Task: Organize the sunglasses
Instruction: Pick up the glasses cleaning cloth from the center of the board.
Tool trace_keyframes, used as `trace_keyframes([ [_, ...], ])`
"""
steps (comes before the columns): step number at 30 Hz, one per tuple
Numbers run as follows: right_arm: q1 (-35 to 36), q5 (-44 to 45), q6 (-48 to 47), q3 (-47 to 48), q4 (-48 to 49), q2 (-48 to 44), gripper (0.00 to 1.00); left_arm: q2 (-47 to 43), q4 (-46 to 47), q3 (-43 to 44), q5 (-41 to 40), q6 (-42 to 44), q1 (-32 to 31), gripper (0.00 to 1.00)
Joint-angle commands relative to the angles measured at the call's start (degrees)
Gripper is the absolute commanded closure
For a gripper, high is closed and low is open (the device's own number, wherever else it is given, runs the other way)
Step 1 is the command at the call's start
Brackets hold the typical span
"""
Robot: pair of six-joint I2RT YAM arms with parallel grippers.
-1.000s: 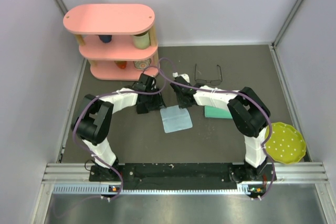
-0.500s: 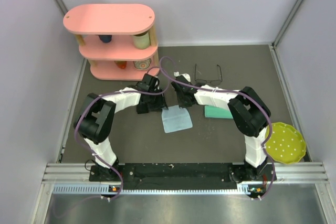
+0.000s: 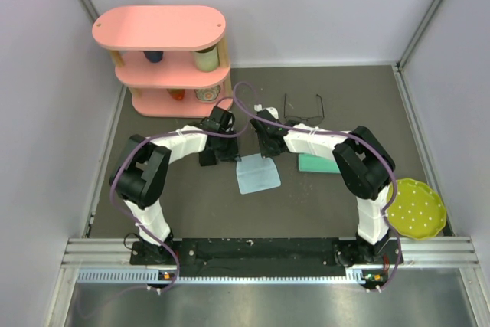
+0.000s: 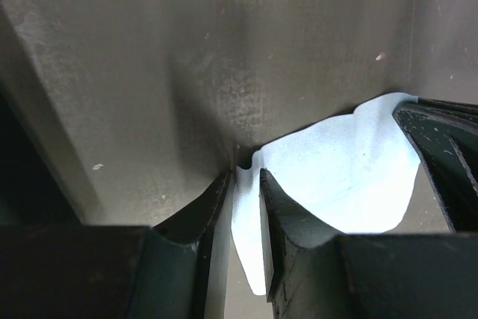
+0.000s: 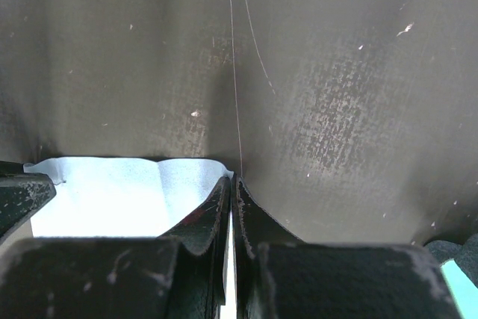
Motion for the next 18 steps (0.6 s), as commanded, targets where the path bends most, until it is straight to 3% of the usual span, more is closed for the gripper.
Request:
trace_keyframes([
  [1, -0.31, -0.14, -0.10, -0.42, -0.09, -0.80, 1.00, 0.51, -3.01, 1.59, -5.23, 2.22, 0.02, 0.74],
  [5, -0.39, 0.04, -0.28, -0.69, 0.08, -1.06, 1.00, -0.28, -3.28, 1.67, -7.16, 3.10, 0.02, 0.75],
  [11, -0.48, -0.84, -0.63, -0.69, 0.70, -1.07, 1.00, 1.38, -0.47, 1.59, -2.16, 3.37, 0.02, 0.84],
  [14, -0.57, -1.37, -0.54, -0.86, 0.88, -1.07, 1.00, 1.65, 1.20, 0.80, 0.83, 3.10, 0.02, 0.83],
  [18, -0.48, -1.90, -0.54, -0.78, 1.05, -0.98, 1.00, 1.74, 1.47, 0.18, 1.80, 3.10, 0.02, 0.73],
])
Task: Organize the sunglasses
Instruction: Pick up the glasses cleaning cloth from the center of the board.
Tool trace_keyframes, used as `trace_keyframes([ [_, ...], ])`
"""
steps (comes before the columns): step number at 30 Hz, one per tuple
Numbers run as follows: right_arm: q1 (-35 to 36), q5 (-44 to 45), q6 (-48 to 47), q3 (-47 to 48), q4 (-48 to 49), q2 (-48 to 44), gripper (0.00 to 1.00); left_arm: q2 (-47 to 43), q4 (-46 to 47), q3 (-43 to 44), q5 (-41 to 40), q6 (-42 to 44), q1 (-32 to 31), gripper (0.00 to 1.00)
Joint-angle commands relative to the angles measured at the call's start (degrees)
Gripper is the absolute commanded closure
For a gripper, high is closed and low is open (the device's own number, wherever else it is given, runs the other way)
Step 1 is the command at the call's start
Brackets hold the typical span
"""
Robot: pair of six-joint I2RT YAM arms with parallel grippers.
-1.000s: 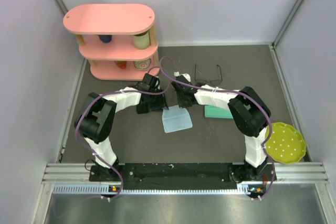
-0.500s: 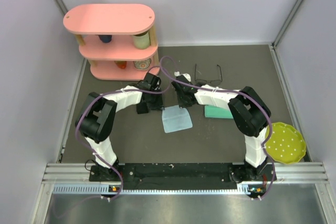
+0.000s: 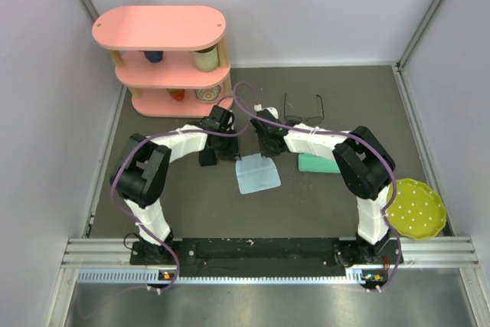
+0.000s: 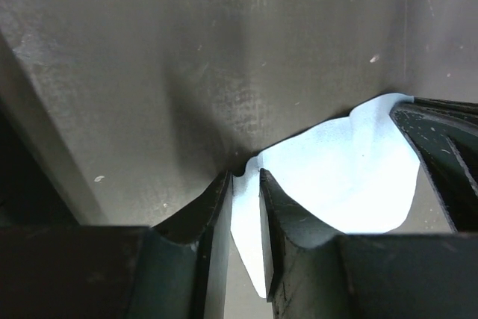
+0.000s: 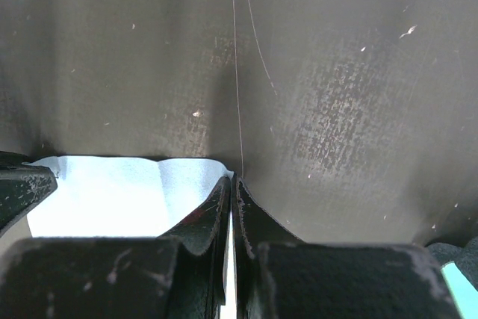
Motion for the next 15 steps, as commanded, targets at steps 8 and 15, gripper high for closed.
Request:
trace_keyframes([
  [8, -0.46, -1.39, -0.12, -0.95, 0.88, -1.07, 1.00, 1.44, 0.46, -0.54, 0.07, 0.55, -0.04, 0.91],
  [15, -0.81, -0.87, -1.53, -1.21, 1.31, -2.56, 1.00, 1.17, -1.12, 2.53, -1.70, 3.35, -0.04, 1.00],
])
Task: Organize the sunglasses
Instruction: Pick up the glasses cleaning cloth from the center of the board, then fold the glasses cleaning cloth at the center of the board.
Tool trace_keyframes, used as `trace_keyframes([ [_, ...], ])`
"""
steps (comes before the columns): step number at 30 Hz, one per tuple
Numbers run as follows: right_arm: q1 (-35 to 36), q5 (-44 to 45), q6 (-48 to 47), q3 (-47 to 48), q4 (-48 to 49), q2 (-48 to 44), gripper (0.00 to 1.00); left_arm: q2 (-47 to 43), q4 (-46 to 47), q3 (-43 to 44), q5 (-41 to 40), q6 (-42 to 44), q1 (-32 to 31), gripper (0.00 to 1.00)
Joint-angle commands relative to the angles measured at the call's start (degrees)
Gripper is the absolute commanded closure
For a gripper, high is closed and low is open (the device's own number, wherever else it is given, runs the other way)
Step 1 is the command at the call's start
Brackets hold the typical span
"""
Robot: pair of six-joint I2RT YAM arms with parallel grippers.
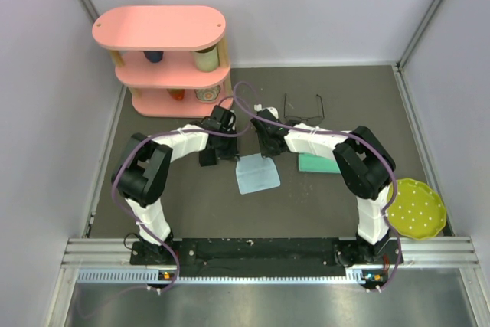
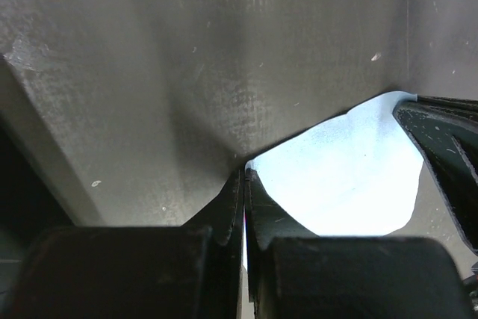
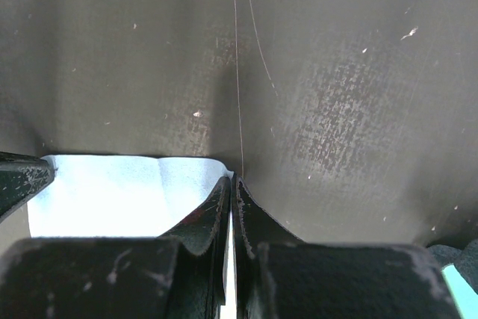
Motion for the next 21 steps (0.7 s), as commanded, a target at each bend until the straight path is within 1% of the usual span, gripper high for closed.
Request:
trace_keyframes([
  [1, -0.77, -0.19, -1.60, -1.26, 1.29, -3.32, 1.00, 0.49, -1.43, 3.23, -2.33, 3.27, -0.04, 1.00],
  [8, -1.30, -1.68, -3.53, -2.05, 3.14, -5.87, 1.00, -0.03, -1.61, 6.67, 0.74, 7.92, -0.04, 1.00],
  [13, -1.30, -4.84, -4.41, -4.42, 5.95, -7.19, 1.00, -0.65, -1.08, 4.83, 3.37, 9.60, -0.04, 1.00],
  [21, -1.30, -9.76, -5.81, -7.15, 8.59, -9.83, 1.00, -2.05, 0.15, 1.66, 4.35, 11.71, -0.04, 1.00],
])
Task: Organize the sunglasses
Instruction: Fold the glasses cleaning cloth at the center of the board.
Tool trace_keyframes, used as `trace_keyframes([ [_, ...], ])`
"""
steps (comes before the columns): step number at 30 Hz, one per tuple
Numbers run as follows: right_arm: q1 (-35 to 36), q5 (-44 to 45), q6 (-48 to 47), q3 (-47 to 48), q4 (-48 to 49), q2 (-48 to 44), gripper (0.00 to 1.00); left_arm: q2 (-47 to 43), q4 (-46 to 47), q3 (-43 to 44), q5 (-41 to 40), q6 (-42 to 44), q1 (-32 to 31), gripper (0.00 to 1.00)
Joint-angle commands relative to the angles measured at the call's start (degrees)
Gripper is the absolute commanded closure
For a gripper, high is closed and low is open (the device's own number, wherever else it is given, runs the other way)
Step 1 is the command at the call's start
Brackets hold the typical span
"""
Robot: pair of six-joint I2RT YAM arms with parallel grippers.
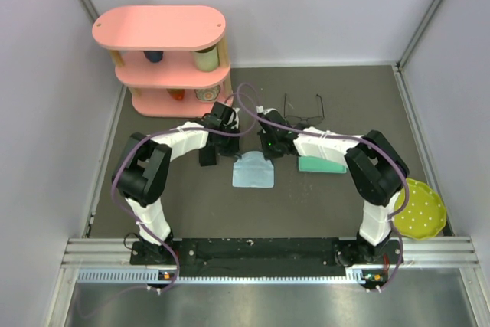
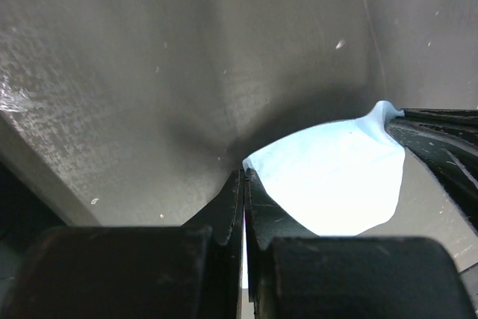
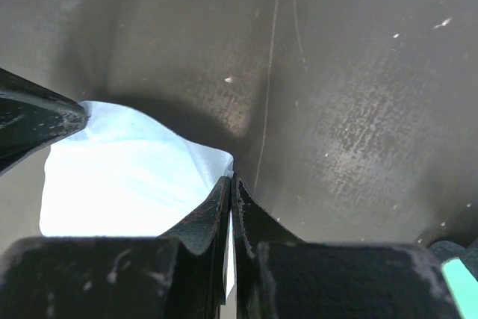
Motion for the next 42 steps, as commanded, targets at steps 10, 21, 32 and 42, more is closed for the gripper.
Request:
trace_keyframes([
  [10, -0.36, -9.03, -1.40, -4.74, 2.47, -6.76, 1.00, -5.31, -1.19, -2.33, 2.32, 6.09, 0.00, 1.00],
  [21, -0.36, -9.74, -0.17, -5.62, -0.26, -7.73, 1.00, -7.85, -4.36, -5.05, 5.40, 6.70, -0.09, 1.00],
  [32, -0.36, -8.33, 1.41, -6.41, -2.46, -7.91, 1.00, -8.65, -6.47, -5.58, 6.01, 7.41, -0.35, 1.00],
  [42, -0.36, -10.96, 1.59, -6.24, -2.55, -7.38, 1.00, -8.03, -7.26, -6.28, 6.80, 6.62, -0.70, 1.00],
])
